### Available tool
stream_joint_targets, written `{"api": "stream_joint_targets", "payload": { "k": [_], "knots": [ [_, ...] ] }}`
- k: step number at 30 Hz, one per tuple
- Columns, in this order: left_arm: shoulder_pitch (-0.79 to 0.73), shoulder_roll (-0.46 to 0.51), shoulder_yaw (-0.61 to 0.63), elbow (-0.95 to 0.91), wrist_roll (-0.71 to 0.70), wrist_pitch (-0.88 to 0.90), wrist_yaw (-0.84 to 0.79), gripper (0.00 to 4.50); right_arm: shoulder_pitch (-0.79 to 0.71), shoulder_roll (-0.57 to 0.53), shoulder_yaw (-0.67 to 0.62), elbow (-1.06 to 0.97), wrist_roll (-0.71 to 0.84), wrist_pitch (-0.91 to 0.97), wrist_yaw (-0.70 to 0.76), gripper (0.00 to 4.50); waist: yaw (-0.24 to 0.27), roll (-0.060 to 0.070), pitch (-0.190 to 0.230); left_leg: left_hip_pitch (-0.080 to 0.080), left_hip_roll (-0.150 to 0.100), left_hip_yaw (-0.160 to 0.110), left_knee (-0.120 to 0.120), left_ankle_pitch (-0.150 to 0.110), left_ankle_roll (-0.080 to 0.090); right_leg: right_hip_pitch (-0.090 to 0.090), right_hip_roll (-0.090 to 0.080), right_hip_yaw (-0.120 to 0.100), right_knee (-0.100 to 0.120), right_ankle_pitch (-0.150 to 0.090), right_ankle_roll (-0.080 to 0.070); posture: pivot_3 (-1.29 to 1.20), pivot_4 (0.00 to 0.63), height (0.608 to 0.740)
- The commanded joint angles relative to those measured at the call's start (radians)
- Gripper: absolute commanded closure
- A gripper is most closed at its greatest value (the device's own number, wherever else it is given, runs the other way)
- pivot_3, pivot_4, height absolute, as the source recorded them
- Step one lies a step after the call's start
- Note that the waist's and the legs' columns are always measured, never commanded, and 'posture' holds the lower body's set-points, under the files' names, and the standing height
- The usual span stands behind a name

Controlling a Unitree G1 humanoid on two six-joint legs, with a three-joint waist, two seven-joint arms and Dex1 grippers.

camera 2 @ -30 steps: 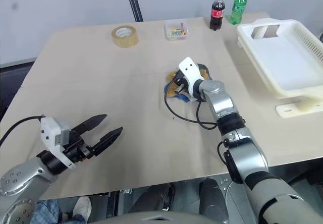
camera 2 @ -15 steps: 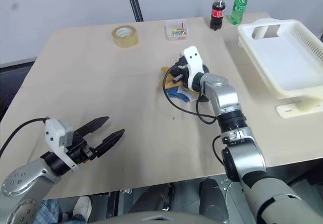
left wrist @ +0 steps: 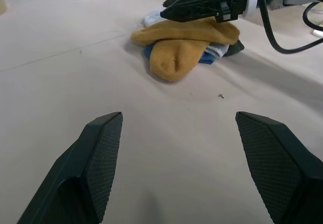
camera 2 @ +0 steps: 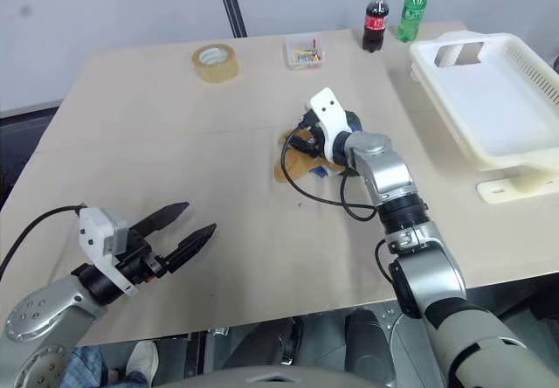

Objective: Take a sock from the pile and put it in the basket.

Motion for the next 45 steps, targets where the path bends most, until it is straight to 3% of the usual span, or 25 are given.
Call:
{"api": "stream_joint_targets", "payload": {
  "k": [1, 6, 10, 13, 14, 23, 28, 36, 43, 45],
  "knots": [
    [0.003, -0.001, 0.004, -0.005, 0.006, -0.025, -0.006, 0.69, -0.024, 0.002, 0.023, 0.006, -0.022, -0.043, 0.009, 1.64, 0.000, 0.000, 0.000, 0.000, 0.000, 0.000, 0.000, 0.000, 0.000, 0.000, 0.000, 0.000, 0.000, 0.000, 0.000, 0.00, 0.150, 0.740],
    [0.001, -0.004, 0.003, -0.001, 0.012, -0.029, -0.006, 0.69, -0.038, 0.001, 0.040, 0.067, -0.054, -0.061, 0.001, 1.64, 0.000, 0.000, 0.000, 0.000, 0.000, 0.000, 0.000, 0.000, 0.000, 0.000, 0.000, 0.000, 0.000, 0.000, 0.000, 0.00, 0.150, 0.740],
    [0.007, -0.009, 0.004, 0.000, 0.015, -0.034, -0.008, 0.69, -0.045, 0.002, 0.034, 0.092, -0.065, -0.059, -0.005, 2.85, 0.000, 0.000, 0.000, 0.000, 0.001, 0.001, 0.000, 0.000, 0.000, 0.000, 0.001, 0.000, 0.000, 0.000, 0.000, 0.00, 0.150, 0.740],
    [0.010, -0.011, 0.005, 0.002, 0.016, -0.036, -0.009, 0.69, -0.046, 0.003, 0.028, 0.093, -0.064, -0.066, -0.003, 4.37, 0.000, 0.000, 0.000, 0.000, 0.001, 0.001, -0.001, 0.000, 0.000, 0.000, 0.001, 0.000, 0.000, 0.000, 0.000, 0.00, 0.150, 0.740],
    [0.011, -0.012, 0.005, 0.002, 0.017, -0.038, -0.010, 0.69, -0.046, 0.006, 0.024, 0.082, -0.058, -0.064, -0.001, 4.45, 0.000, 0.000, 0.000, 0.000, 0.001, 0.001, -0.001, 0.000, 0.000, 0.000, 0.001, 0.000, 0.000, 0.000, 0.000, 0.00, 0.150, 0.740],
    [0.016, -0.016, 0.003, 0.004, 0.021, -0.041, -0.012, 0.69, -0.029, 0.010, 0.007, -0.009, -0.008, -0.034, 0.049, 4.45, 0.000, 0.000, 0.000, 0.000, 0.002, 0.001, -0.001, 0.000, 0.000, -0.001, 0.002, 0.001, 0.000, 0.000, -0.001, 0.00, 0.150, 0.740],
    [0.033, -0.021, 0.010, -0.006, 0.021, -0.042, -0.013, 0.69, 0.051, -0.063, 0.059, -0.191, 0.042, 0.030, 0.201, 4.45, 0.002, 0.000, 0.000, 0.000, 0.002, 0.001, -0.001, 0.000, 0.000, 0.000, 0.002, 0.001, -0.002, 0.000, -0.001, 0.00, 0.150, 0.740],
    [0.048, -0.019, 0.019, -0.012, 0.015, -0.041, -0.015, 0.69, 0.244, -0.190, 0.153, -0.532, 0.106, 0.170, 0.309, 4.45, 0.006, 0.000, 0.000, 0.000, 0.003, 0.002, -0.002, 0.000, 0.000, 0.000, 0.002, 0.001, -0.002, 0.001, -0.001, 0.00, 0.150, 0.740],
    [0.041, -0.010, 0.015, -0.010, 0.009, -0.031, -0.022, 0.69, 0.348, -0.150, 0.253, -0.513, 0.099, -0.049, 0.371, 4.45, 0.008, 0.000, 0.000, 0.001, 0.004, 0.002, -0.002, -0.001, -0.001, 0.000, 0.003, 0.001, -0.002, 0.001, -0.001, 0.00, 0.150, 0.740],
    [0.036, -0.004, 0.017, -0.007, 0.005, -0.026, -0.024, 0.69, 0.332, -0.142, 0.265, -0.480, 0.093, -0.117, 0.405, 3.79, 0.006, 0.000, 0.000, 0.001, 0.004, 0.003, -0.002, -0.001, -0.001, 0.000, 0.003, 0.001, -0.002, 0.001, -0.001, 0.00, 0.150, 0.740]
  ]
}}
